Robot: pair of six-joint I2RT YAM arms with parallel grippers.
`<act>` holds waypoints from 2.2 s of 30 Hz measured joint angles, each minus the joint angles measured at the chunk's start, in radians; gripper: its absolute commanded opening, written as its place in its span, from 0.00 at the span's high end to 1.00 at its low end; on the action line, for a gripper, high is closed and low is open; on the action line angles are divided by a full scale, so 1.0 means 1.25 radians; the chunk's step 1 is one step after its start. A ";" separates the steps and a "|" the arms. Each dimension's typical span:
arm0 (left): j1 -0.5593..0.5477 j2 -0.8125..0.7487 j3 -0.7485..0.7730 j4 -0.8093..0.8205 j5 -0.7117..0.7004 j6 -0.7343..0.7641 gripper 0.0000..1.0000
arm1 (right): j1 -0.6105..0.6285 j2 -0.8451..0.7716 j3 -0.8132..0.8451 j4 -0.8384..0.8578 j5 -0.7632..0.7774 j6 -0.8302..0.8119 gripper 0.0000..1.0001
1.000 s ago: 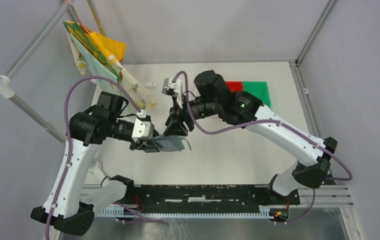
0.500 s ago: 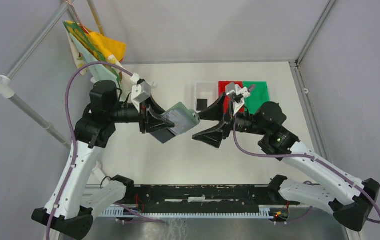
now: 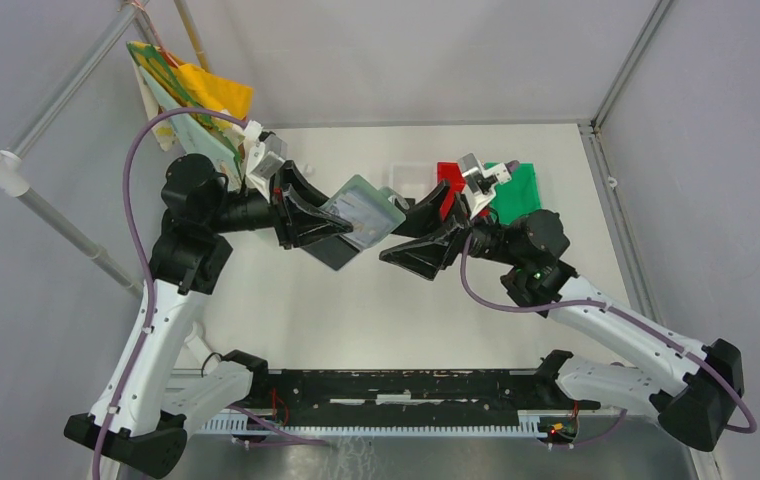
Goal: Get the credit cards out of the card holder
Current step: Remove the credit card from the card holder.
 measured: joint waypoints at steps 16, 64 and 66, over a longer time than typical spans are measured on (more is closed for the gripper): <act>0.000 -0.009 0.000 -0.002 0.059 -0.015 0.88 | -0.001 0.045 0.047 0.067 0.023 0.081 1.00; -0.001 0.055 0.119 -0.521 0.099 0.550 0.94 | 0.006 0.078 0.198 -0.298 -0.105 -0.107 0.42; -0.001 0.059 0.119 -0.520 0.100 0.529 0.94 | 0.016 0.088 0.198 -0.298 -0.103 -0.113 0.41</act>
